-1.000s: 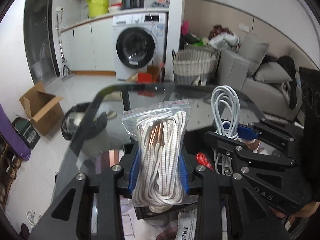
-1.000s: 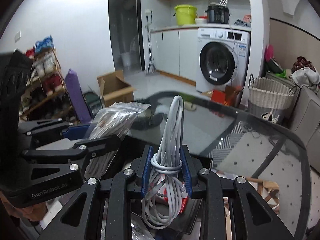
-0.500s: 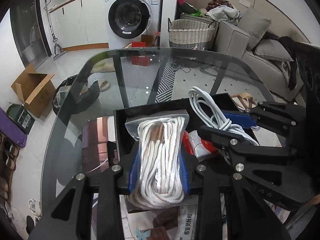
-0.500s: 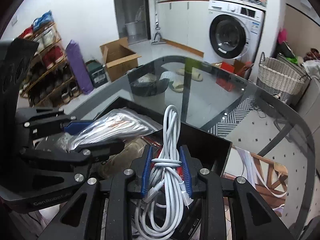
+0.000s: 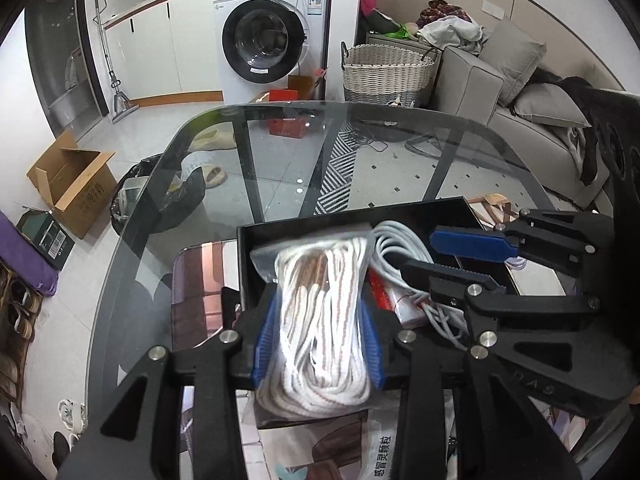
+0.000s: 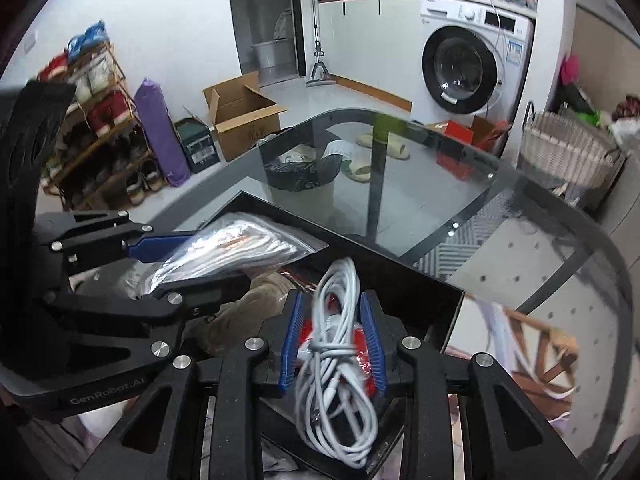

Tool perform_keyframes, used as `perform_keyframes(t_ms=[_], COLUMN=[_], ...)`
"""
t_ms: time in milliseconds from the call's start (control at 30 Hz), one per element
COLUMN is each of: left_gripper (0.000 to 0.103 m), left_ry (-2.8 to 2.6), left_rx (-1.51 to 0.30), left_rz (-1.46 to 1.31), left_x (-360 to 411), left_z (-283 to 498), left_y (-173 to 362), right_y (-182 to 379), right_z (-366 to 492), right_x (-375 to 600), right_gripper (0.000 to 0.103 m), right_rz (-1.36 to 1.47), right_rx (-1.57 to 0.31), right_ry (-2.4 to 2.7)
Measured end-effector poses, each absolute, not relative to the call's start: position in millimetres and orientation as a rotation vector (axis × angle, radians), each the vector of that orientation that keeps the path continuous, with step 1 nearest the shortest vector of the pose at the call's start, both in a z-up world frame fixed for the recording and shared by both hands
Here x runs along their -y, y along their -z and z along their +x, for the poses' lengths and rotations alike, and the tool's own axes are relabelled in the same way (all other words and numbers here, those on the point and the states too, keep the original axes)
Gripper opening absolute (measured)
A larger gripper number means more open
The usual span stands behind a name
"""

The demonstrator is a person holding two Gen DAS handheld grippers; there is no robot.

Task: Organize soft objects
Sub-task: 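Place the cable bag into the box with left tool while right drops the coil in, then move the left tool to the printed packets while the right tool approaches the white foam sheet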

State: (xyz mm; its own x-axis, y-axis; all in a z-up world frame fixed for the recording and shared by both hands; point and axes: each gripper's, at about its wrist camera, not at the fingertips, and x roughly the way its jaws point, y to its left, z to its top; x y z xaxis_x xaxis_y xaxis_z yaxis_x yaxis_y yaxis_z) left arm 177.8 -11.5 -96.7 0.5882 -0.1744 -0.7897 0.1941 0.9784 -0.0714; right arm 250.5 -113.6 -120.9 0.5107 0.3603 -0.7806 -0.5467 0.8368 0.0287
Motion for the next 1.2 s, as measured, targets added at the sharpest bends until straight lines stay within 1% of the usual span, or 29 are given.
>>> perform_keyframes(t_ms=[33,100,200,400,433,467,500,533,567,600,700,767,900,967,1067,1133,1200], left_gripper=[0.044,0.047,0.055,0.056,0.057,0.058,0.065,0.078,0.083,0.085,0.085,0.085,0.085,0.085,0.085,0.085,0.085], left_ry=[0.215,0.214,0.218,0.278,0.292,0.299,0.308,0.312,0.316,0.322,0.342,0.332,0.357,0.363,0.380,0.381,0.382], left_rx=[-0.916,-0.899,-0.884,-0.862,-0.852,-0.848,-0.846,-0.847,-0.847,-0.847,-0.910,-0.969,-1.045,-1.080,-1.106,-1.115,-1.128], left_rz=[0.026,0.030,0.021,0.020,0.038,0.049,0.061,0.068,0.073,0.079,0.125,0.143,0.116,0.121,0.137,0.155,0.172], left_x=[11.1,10.4,8.1,10.5,12.9,15.6,17.3,18.7,19.4,20.6,29.5,33.4,32.7,35.6,42.7,47.9,51.7], left_z=[177.0,174.0,170.9,152.3,143.2,137.8,129.1,123.1,117.6,110.8,103.4,104.5,103.1,103.1,102.2,100.2,99.0], left_y=[95.7,91.1,84.8,67.7,62.6,59.9,57.7,56.3,56.2,57.5,68.7,79.3,97.5,106.0,114.0,119.4,125.3], right_y=[121.0,119.1,109.7,89.4,84.9,81.6,78.0,75.3,74.2,75.5,89.6,100.8,133.1,141.3,142.6,150.3,156.9], right_z=[251.6,252.1,249.8,236.9,230.8,226.4,220.2,213.6,205.3,199.8,181.2,175.8,177.9,181.4,185.5,186.9,185.5], right_x=[115.4,118.0,123.4,135.2,139.4,143.4,150.5,159.1,170.1,175.5,187.1,190.0,198.8,199.4,198.7,195.2,193.3], right_gripper=[0.030,0.030,0.031,0.035,0.037,0.044,0.048,0.052,0.053,0.053,0.053,0.055,0.056,0.059,0.059,0.059,0.062], right_rz=[-0.217,-0.203,-0.179,-0.140,-0.140,-0.143,-0.139,-0.122,-0.095,-0.086,-0.076,-0.062,0.046,0.059,0.057,0.038,0.023], right_rx=[-0.889,-0.897,-0.883,-0.909,-0.916,-0.923,-0.931,-0.939,-0.956,-0.970,-1.050,-1.092,-1.206,-1.216,-1.174,-1.196,-1.205], right_ry=[-0.559,-0.549,-0.552,-0.561,-0.566,-0.561,-0.550,-0.542,-0.535,-0.535,-0.554,-0.530,-0.456,-0.419,-0.382,-0.374,-0.375])
